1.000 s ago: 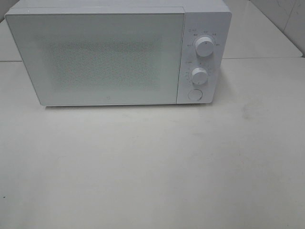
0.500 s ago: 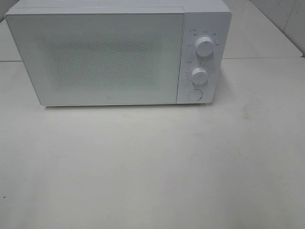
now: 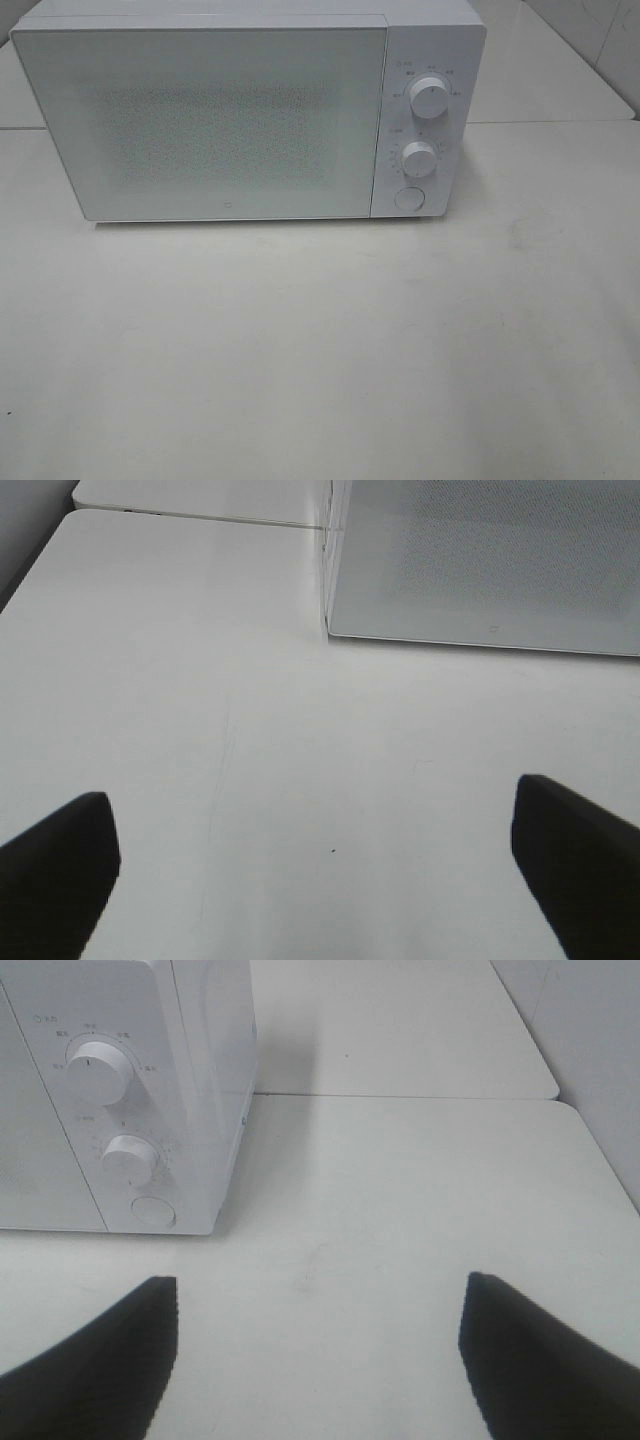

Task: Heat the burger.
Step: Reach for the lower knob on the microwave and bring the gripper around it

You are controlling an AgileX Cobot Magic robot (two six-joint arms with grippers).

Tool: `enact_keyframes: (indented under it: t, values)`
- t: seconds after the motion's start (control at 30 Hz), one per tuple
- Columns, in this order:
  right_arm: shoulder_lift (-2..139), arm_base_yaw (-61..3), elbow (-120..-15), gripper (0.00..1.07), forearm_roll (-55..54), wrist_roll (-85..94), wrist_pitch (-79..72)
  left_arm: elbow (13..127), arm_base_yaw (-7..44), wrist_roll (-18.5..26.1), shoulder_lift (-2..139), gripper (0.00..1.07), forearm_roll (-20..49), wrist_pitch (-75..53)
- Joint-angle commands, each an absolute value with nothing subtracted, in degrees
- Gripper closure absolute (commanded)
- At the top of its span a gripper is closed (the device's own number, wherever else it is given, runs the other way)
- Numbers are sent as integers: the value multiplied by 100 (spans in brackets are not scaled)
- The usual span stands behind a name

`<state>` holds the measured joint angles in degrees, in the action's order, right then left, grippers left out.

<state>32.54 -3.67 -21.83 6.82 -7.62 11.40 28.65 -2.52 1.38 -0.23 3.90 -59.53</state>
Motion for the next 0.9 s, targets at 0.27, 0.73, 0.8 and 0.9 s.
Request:
enact_keyframes:
  t: [0.27, 0.73, 0.8, 0.9]
  values:
    - [4698, -350, -2143, 31, 688, -808, -481, 2842, -281, 115, -172, 7, 430, -5942]
    - [6537, -350, -2143, 31, 688, -968, -2641, 2842, -281, 115, -172, 7, 430, -5942]
    - [6641, -350, -2143, 31, 688, -1026, -2790, 2842, -281, 115, -172, 7, 430, -5942]
    - [6921, -350, -2143, 31, 693, -1232, -3163, 2842, -281, 115, -172, 7, 430, -5942]
